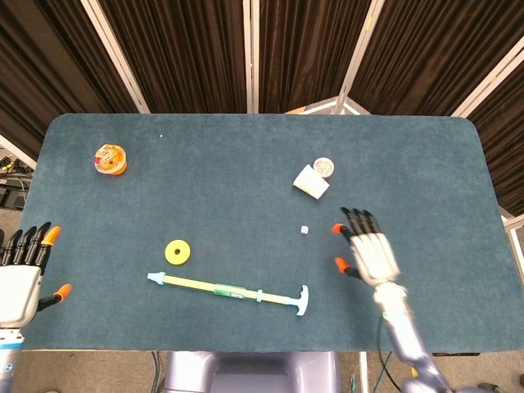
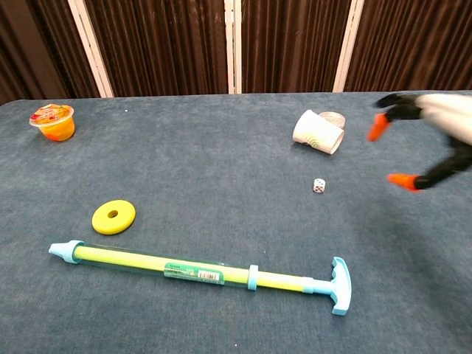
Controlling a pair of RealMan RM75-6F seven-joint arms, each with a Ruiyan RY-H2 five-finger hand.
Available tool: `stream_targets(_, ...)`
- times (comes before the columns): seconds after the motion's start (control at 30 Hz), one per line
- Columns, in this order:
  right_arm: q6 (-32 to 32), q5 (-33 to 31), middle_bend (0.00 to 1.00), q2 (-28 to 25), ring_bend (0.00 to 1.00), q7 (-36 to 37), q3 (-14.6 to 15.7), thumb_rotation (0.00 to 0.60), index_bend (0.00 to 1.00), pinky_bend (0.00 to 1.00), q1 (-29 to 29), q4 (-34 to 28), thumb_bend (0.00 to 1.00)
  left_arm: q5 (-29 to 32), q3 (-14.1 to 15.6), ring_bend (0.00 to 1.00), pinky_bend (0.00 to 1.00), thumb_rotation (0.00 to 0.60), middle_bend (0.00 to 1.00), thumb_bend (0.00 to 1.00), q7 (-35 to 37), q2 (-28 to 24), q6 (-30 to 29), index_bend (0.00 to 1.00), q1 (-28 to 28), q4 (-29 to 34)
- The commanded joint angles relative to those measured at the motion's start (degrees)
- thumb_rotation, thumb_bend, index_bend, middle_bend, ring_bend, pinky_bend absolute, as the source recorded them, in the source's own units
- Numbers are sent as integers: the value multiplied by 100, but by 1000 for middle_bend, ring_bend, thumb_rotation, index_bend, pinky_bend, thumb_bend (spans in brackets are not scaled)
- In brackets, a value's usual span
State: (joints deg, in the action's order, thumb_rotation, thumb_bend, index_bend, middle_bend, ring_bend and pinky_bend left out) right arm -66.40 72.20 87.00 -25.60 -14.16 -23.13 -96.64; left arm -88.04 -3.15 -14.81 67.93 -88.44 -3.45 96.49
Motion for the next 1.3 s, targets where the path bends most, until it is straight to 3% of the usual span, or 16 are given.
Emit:
stream_targets(0.03,410,-691,67,663,0,-468,-364,600,357,0,-570,575,234,148,-73,0,0,600,0,46,94,-3,80,0,-41,-66)
stream_targets(0.57,722,-1594,76,1626,0,-610,-542,600,407,0,-1357,1815,196,394,-128,0,0,600,0,46,179,2,234,0,-118,-157)
stream_targets(0.93,827,-1947,93,1866,0,-446,-562,600,434,0,-1568,2514,197,444,-118,0,0,600,0,46,181,19,274,0,-153,-181)
stream_targets(1.3,889,-2052,110,2019,0,-311,-485,600,455,0,-1686,2814,217,458,-107,0,0,600,0,46,178,24,269,0,-168,-179)
